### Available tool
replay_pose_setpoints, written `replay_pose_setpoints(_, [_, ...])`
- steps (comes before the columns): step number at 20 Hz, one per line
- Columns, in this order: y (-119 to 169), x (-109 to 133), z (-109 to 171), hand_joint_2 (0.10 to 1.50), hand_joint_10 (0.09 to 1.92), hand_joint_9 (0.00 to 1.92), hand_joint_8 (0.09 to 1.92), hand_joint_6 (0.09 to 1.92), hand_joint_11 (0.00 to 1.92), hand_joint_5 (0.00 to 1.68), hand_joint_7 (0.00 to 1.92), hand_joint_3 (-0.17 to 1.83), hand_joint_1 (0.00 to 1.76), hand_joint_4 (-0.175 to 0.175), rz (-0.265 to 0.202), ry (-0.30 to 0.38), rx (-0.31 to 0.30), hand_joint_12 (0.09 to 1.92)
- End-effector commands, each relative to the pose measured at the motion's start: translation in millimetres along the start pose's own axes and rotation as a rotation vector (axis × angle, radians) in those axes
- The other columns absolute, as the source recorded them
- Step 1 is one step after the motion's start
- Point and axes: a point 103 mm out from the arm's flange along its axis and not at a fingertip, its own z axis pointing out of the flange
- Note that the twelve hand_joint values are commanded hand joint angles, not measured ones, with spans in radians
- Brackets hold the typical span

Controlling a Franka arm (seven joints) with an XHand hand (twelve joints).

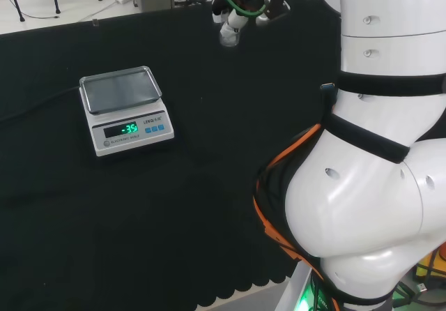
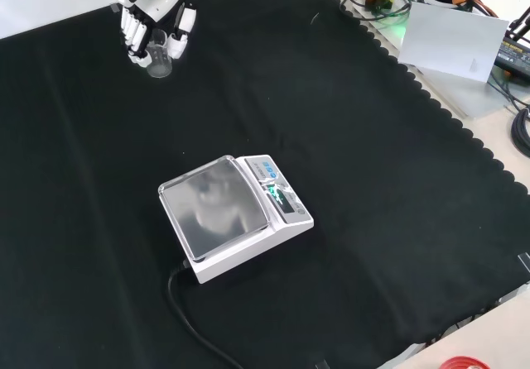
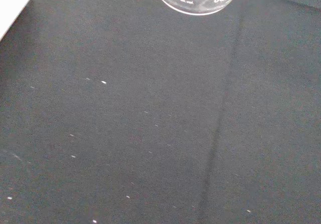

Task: Put the beaker on the electronic balance.

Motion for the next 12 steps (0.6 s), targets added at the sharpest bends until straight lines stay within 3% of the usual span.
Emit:
replay_pose_setpoints(1, [6.3,13.2,-2.5,1.26,0.79,0.89,0.88,1.36,0.79,0.74,0.61,-0.02,1.07,-0.155,-0.041,-0.025,0.024,1.18])
replay_pose_setpoints(4, [14.8,24.4,-0.5,1.26,0.79,0.89,0.88,1.36,0.79,0.74,0.62,-0.02,1.07,-0.156,-0.061,-0.065,0.047,1.18])
replay_pose_setpoints(12, [34.2,61.3,-6.2,1.25,0.79,0.90,0.89,1.36,0.80,0.74,0.63,-0.02,1.07,-0.156,-0.130,-0.082,0.046,1.18])
